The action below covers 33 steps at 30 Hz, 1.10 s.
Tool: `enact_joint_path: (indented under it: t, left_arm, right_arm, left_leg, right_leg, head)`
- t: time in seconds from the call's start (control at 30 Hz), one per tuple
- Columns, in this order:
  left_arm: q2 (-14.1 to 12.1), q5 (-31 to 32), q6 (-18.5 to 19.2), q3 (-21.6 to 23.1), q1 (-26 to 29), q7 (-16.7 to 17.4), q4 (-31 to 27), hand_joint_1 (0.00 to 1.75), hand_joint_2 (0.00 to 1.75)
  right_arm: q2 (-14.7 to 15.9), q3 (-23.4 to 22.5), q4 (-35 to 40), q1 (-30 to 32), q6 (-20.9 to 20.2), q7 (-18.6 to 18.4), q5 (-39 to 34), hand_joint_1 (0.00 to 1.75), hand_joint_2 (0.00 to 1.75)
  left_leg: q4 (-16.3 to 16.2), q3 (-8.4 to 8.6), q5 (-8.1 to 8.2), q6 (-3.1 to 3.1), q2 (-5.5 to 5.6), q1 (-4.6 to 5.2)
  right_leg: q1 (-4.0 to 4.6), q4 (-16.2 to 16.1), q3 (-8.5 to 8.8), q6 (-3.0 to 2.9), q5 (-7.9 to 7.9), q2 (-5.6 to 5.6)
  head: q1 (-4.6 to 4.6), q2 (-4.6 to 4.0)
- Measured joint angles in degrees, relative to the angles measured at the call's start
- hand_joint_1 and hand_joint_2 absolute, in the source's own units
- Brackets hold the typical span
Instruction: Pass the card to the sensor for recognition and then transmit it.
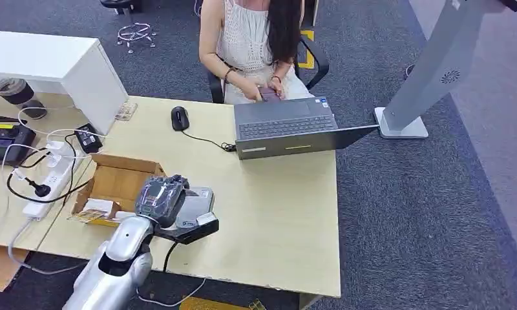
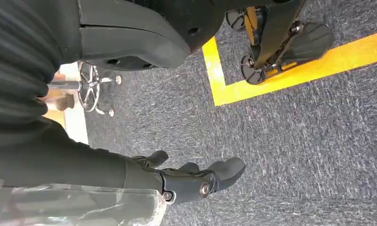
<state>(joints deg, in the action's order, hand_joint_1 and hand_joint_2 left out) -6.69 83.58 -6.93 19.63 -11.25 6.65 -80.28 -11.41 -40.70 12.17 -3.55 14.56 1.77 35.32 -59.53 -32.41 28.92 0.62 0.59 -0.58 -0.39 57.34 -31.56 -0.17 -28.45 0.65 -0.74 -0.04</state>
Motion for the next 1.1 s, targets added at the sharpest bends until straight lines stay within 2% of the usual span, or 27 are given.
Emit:
enact_joint_path:
  t: [0.2,0.43,0.67,0.77,0.9,1.1]
  left_arm:
    - [0.11,0.31,4.79,0.0,-0.12,2.95,3.43,1.75,1.75]
    - [0.11,0.41,5.88,0.0,-1.65,3.54,6.21,1.75,1.75]
    - [0.09,0.39,4.33,0.02,-2.09,3.17,6.42,1.75,1.75]
    - [0.09,0.5,0.31,0.0,-2.19,2.78,5.86,1.75,1.75]
    - [-0.2,1.38,-4.18,-0.02,-4.66,2.36,2.09,1.75,1.75]
    - [-1.01,1.35,-4.77,-0.41,-8.42,1.64,-1.64,1.75,1.75]
  right_arm:
    - [0.0,-0.48,0.0,-0.03,-0.02,-0.26,1.07,0.0,1.75]
    - [0.0,-0.85,0.0,-0.05,-0.15,-0.28,1.05,0.0,1.75]
    - [0.0,-0.94,0.0,-0.05,-0.17,-0.11,1.03,0.0,1.75]
    - [0.0,-1.18,0.0,-0.02,-0.19,0.35,1.05,0.0,1.75]
    - [0.0,-1.36,0.0,0.0,-0.28,0.87,2.06,0.0,1.75]
    - [0.0,-1.35,-0.02,0.02,-0.33,0.94,2.69,0.0,1.75]
  left_leg:
    - [0.0,-0.01,0.0,0.0,0.0,0.01]
    - [0.0,0.03,0.0,0.0,0.02,0.01]
    - [0.0,0.07,-0.01,-0.01,0.02,0.01]
    - [-0.01,0.05,-0.01,-0.01,0.01,0.0]
    - [-0.01,0.0,-0.02,-0.01,0.04,0.0]
    - [-0.01,0.02,-0.01,-0.01,0.03,0.01]
  right_leg:
    - [-0.01,0.0,0.0,0.0,0.0,0.0]
    - [-0.01,0.0,0.05,0.0,0.0,-0.03]
    - [0.0,0.01,0.07,0.0,0.01,-0.03]
    - [0.0,0.01,0.04,0.0,0.01,-0.02]
    - [0.0,0.01,0.05,0.0,0.01,-0.07]
    - [-0.01,0.01,0.05,0.0,0.01,-0.05]
  head:
    - [0.0,0.0]
    - [-0.02,0.0]
    - [0.0,0.0]
    - [0.0,0.0]
    - [0.0,0.0]
    - [-0.02,0.0]
